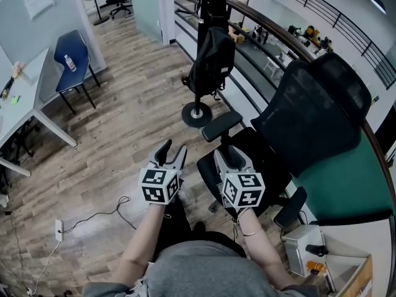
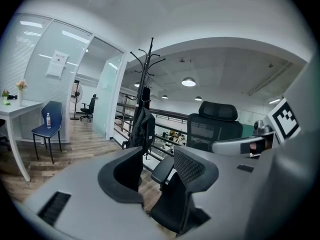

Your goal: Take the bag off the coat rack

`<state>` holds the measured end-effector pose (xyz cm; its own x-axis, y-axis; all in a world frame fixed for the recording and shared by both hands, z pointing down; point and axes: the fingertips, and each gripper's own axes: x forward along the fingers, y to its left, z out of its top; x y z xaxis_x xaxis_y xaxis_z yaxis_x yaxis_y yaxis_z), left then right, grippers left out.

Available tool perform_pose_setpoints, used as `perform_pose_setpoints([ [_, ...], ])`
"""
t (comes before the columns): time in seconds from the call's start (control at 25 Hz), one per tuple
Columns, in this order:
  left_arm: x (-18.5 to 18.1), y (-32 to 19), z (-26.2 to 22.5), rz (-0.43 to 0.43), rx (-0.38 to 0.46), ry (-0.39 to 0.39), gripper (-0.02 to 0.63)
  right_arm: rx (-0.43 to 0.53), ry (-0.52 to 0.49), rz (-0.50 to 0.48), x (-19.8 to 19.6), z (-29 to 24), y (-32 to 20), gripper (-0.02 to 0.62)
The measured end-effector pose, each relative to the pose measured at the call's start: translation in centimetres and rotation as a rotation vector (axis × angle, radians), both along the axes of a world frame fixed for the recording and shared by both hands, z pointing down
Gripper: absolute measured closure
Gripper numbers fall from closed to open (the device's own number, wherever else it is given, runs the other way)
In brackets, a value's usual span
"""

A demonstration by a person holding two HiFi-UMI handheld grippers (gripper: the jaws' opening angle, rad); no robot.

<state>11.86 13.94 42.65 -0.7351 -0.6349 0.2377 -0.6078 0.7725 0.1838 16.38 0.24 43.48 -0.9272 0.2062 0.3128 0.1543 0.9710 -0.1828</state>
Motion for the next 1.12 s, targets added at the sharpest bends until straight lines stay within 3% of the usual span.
perform_pose_setpoints([
  [0.6, -20.0, 4.0, 1.6, 0.069, -0.006, 0.058, 0.390, 0.037, 0.027, 0.107, -18.9, -0.1, 3.3, 0.420],
  [0.84, -24.7, 4.3, 2.0, 0.115, -0.019, 0.061, 0.390, 0.038, 0.020, 0.174, -23.3, -0.5, 3.3, 0.414],
  [1.12, -28.0, 3.1, 3.0, 0.158, -0.036, 0.083, 0.365, 0.029, 0.040, 0.258, -25.8, -0.4, 0.7, 0.414],
])
